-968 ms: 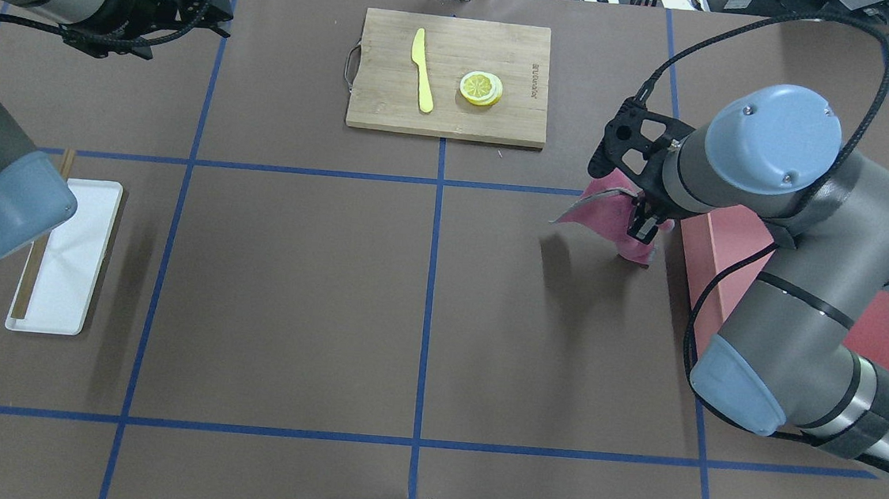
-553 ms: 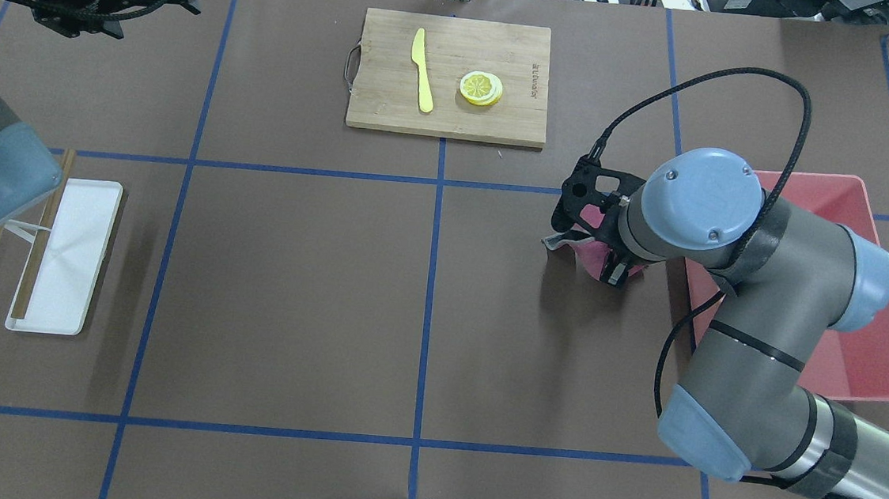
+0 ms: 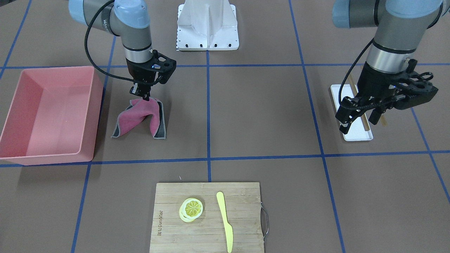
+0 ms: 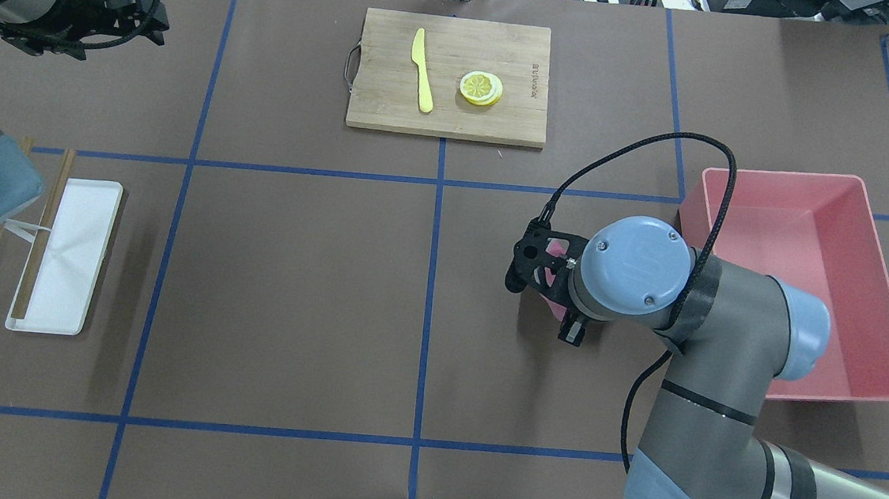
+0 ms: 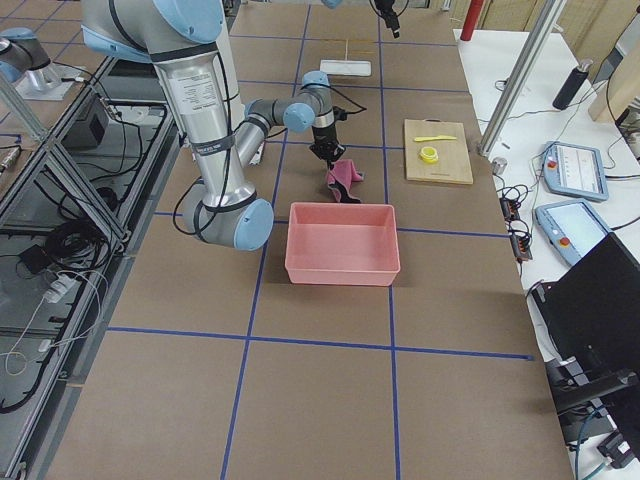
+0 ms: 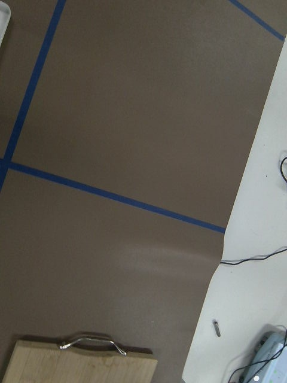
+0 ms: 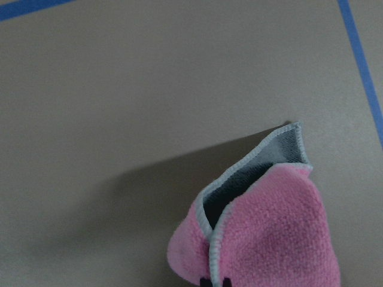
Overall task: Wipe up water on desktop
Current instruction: 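Lower the cloth with the right gripper and wipe it across the table toward the robot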
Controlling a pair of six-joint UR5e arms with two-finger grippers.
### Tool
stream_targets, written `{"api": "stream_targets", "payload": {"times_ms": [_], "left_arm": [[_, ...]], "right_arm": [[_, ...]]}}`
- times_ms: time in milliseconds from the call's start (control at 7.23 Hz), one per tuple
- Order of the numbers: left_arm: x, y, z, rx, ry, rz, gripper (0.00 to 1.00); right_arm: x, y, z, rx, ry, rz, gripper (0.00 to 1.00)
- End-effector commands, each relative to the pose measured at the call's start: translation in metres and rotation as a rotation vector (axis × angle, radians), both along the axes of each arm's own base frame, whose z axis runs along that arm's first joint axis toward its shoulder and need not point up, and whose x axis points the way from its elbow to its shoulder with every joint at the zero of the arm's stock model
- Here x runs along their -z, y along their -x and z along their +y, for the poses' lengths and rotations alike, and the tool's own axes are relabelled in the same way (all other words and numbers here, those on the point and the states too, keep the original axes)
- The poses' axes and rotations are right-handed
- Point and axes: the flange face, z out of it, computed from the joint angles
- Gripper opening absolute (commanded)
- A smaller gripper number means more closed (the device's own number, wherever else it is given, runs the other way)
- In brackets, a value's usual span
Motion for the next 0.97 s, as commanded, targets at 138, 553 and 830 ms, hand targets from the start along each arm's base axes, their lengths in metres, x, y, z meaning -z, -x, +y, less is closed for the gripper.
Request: {"api": "stream_targets", "payload": {"times_ms": [138,553,830], "left_arm": [[-0.029,0.004,0.005,-0.028,0.02,-0.043,0.99],[-0.038,0.004,0.005,-0.052,0.034,-0.045,0.99],[-0.043,0.001,0.003,-0.052,0.044,-0.05,0.99]], "right_arm": [[0.033,0.028,0.069,-0.048,0.135,-0.104,0.0],[0.075,0.015,0.12,0.061,0.452,-0.232,0.0],[0.058,0.023,0.085,-0.057,0.422,-0.2,0.0]]}}
